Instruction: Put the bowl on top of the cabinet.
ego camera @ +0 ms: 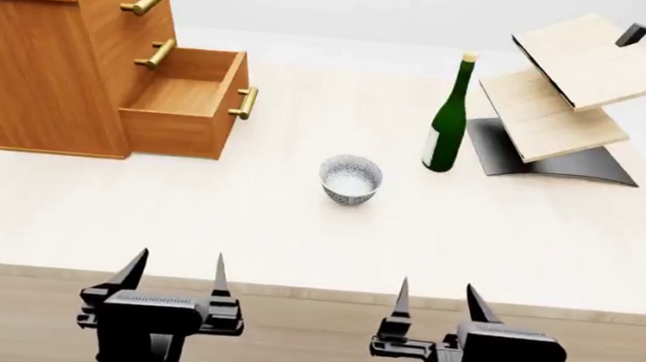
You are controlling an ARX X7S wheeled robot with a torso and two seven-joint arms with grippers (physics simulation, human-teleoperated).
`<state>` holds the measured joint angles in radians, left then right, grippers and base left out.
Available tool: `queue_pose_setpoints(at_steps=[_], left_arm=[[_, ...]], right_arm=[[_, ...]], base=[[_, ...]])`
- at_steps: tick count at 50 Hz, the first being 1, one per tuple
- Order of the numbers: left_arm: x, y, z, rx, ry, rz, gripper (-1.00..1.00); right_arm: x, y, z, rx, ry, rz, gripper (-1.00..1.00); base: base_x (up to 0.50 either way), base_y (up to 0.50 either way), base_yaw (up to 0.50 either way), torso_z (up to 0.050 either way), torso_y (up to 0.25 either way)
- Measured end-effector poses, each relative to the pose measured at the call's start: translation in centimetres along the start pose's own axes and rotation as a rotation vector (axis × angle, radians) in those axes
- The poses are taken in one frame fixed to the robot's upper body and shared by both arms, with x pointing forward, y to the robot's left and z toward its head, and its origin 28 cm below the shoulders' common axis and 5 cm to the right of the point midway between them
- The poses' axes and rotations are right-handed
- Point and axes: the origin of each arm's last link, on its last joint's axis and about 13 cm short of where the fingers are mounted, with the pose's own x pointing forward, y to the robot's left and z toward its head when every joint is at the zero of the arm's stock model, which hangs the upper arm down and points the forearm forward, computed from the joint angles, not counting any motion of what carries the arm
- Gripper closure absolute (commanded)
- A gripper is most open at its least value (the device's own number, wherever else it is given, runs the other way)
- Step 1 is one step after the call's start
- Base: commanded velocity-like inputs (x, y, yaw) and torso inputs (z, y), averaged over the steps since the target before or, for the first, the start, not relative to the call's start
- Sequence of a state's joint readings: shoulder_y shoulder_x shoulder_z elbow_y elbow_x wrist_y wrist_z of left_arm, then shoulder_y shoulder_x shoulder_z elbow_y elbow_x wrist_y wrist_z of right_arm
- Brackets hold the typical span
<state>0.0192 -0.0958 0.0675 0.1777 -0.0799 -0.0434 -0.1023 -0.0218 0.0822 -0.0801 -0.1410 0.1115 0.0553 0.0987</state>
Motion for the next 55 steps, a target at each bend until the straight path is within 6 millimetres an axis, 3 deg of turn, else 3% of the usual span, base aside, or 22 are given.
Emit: queue_pose_setpoints(at_steps=[27, 46, 55], left_arm=[[-0.2, 1.5, 3.3, 0.029, -0.283, -0.012, -1.00], [-0.6, 2.9, 4.3, 0.054, -0.455, 0.001, -1.00], [-0.8, 3.1, 4.5, 0.064, -0.501, -0.005, -1.00]], right_arm=[[-0.1, -0.4, 1.7, 0.018, -0.065, -0.011, -1.00], [-0.2, -0.4, 2.0, 0.014, -0.092, -0.011, -1.00], [-0.4, -0.3, 2.3, 0.012, -0.132, 0.003, -1.00]], base=[[0.00, 0.00, 0.00, 0.000, 0.000], [0.00, 0.00, 0.00, 0.000, 0.000], [0.48, 0.00, 0.00, 0.000, 0.000]])
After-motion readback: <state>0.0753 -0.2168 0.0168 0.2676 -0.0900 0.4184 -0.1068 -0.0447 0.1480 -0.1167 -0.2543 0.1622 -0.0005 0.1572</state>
